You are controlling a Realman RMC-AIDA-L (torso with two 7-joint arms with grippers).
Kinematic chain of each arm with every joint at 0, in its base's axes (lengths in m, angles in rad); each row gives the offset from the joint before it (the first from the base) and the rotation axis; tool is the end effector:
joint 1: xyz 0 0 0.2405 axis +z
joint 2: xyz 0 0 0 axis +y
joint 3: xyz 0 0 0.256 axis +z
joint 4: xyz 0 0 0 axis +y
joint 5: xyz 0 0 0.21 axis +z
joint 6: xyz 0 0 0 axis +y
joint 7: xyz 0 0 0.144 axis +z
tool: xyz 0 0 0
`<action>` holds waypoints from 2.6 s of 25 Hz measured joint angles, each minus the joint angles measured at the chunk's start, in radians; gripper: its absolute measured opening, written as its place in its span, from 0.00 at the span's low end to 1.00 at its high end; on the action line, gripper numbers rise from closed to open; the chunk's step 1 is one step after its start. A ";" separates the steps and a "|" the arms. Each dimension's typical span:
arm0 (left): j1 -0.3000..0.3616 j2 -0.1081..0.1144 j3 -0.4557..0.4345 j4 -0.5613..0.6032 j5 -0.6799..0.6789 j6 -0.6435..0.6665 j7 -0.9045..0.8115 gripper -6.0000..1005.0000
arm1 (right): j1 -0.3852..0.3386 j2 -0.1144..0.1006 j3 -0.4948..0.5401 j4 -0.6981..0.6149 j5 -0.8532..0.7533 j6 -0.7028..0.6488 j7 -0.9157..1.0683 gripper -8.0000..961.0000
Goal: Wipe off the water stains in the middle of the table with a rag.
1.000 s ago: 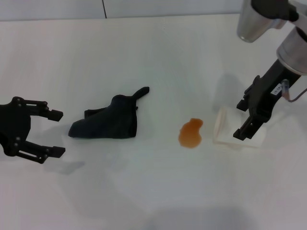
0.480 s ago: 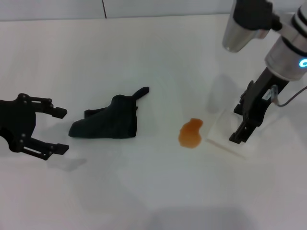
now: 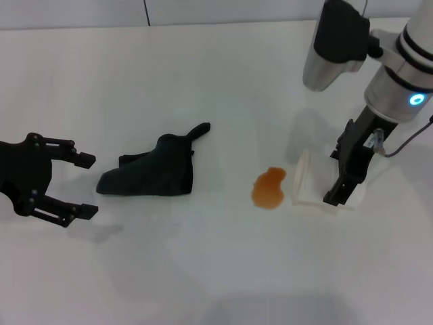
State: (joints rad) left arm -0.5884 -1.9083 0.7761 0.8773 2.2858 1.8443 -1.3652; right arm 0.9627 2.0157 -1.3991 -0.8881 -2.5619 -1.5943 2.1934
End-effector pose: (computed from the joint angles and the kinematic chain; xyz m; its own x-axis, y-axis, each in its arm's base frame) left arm -0.2659 0.3291 0.0766 0.9864 0.1468 0.0743 0.1511 -0.9870 -0.0550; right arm 0.1526 0.3883 -0.0231 0.8031 -0.3036 0.5127 -0.2602 -0.9528 -0.1567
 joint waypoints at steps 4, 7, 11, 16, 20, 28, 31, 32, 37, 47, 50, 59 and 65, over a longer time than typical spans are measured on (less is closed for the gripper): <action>-0.001 0.000 0.000 0.000 0.001 -0.006 0.000 0.87 | -0.005 0.002 -0.040 0.018 0.000 0.037 0.001 0.85; -0.001 -0.001 0.000 0.000 0.002 -0.008 0.000 0.87 | -0.009 0.003 -0.058 0.026 0.001 0.059 0.000 0.84; -0.002 -0.003 0.000 0.000 0.002 -0.009 0.000 0.87 | -0.013 0.003 -0.069 0.033 0.008 0.074 -0.007 0.83; -0.002 -0.007 0.000 0.000 0.003 -0.015 0.000 0.87 | -0.022 0.003 -0.087 0.034 0.007 0.095 -0.010 0.82; -0.002 -0.008 0.000 0.000 0.004 -0.019 0.000 0.87 | -0.024 0.003 -0.095 0.034 0.009 0.100 -0.019 0.81; 0.000 -0.008 0.000 -0.002 0.005 -0.024 -0.003 0.87 | -0.050 -0.001 -0.074 -0.003 0.016 0.095 -0.032 0.78; 0.000 -0.007 0.000 -0.002 0.005 -0.025 -0.005 0.87 | -0.103 -0.003 -0.024 -0.077 0.031 0.071 -0.058 0.75; 0.000 -0.007 0.000 -0.002 0.005 -0.025 -0.006 0.87 | -0.123 -0.004 0.006 -0.105 0.039 0.057 -0.074 0.74; 0.011 -0.002 -0.005 -0.001 0.005 -0.026 -0.007 0.87 | -0.229 -0.006 0.182 -0.183 0.159 0.019 -0.206 0.69; 0.005 0.008 -0.010 0.006 0.003 -0.020 -0.025 0.87 | -0.503 -0.002 0.351 -0.075 0.622 0.125 -0.606 0.62; 0.003 0.007 -0.011 0.006 0.003 -0.019 -0.026 0.87 | -0.520 -0.003 0.349 0.071 0.746 0.154 -0.753 0.60; -0.001 0.010 -0.010 0.013 0.002 -0.011 -0.028 0.87 | -0.515 0.004 0.349 0.452 1.020 0.190 -1.147 0.58; -0.001 0.011 -0.008 0.012 0.003 -0.011 -0.028 0.87 | -0.516 0.004 0.352 0.594 1.147 0.268 -1.340 0.57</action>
State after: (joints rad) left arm -0.5889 -1.8974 0.7684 0.8898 2.2892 1.8332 -1.3929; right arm 0.4463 2.0201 -1.0469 -0.2937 -1.4149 -1.3262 0.8530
